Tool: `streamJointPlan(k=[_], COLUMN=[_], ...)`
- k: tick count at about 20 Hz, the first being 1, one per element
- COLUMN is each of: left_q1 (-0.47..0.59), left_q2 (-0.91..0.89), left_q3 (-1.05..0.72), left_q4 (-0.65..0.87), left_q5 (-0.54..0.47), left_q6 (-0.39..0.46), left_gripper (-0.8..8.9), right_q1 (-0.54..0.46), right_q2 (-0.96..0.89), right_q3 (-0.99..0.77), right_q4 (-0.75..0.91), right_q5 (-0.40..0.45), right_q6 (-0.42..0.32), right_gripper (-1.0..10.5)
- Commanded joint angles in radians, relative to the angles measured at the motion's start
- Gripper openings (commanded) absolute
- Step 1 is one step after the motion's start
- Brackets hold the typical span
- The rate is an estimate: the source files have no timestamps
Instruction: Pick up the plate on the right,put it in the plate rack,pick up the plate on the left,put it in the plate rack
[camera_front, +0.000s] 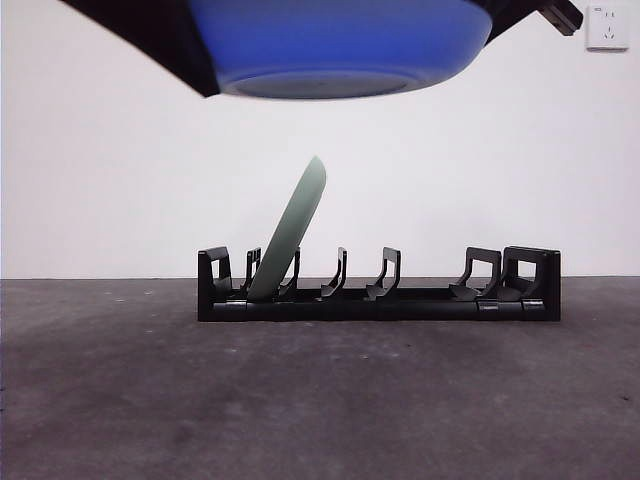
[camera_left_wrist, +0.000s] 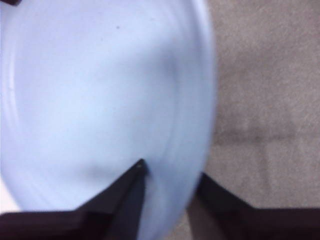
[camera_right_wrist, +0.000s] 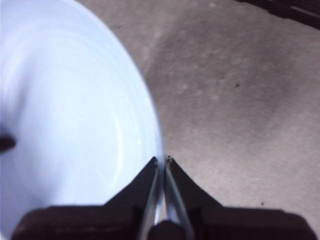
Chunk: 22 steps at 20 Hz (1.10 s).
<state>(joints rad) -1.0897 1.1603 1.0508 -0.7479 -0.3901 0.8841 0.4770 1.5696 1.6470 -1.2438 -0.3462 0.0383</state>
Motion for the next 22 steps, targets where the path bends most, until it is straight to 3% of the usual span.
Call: streamJointPlan(k=[1, 11, 14, 16, 20, 22], left_q1=[-0.011, -0.031, -0.031, -0.031, -0.026, -0.015], left_q2=[0.001, 0.001, 0.001, 0.001, 0.001, 0.001], left_q3=[-0.002, -0.002, -0.002, -0.002, -0.002, -0.002], left_q4=[-0.003, -0.047, -0.048, -0.048, -0.005, 0.085], left_q5=[0.004, 0.084, 0.114, 0.138, 0.217, 0.232], left_q6=[-0.029, -0.047, -0.054, -0.055, -0.142, -0.221], left_gripper=[-0.08, -0.08, -0.08, -0.08, -0.08, -0.08], right_q1=[0.005, -0.001, -0.002, -0.002, -0.002, -0.002], right_q2=[-0.002, -0.004, -0.021, -0.049, -0.174, -0.277], right_q3=[-0.008, -0.007, -0.006, -0.006, -0.006, -0.006], right_q4=[0.002, 0.011, 0.024, 0.035, 0.087, 0.111], right_q5=[-0.016, -0.001, 0.005, 0.01, 0.122, 0.183], right_q6=[-0.011, -0.015, -0.017, -0.021, -0.014, -0.01], right_gripper=[-0.1, 0.3, 3.0, 3.2, 3.2, 3.2])
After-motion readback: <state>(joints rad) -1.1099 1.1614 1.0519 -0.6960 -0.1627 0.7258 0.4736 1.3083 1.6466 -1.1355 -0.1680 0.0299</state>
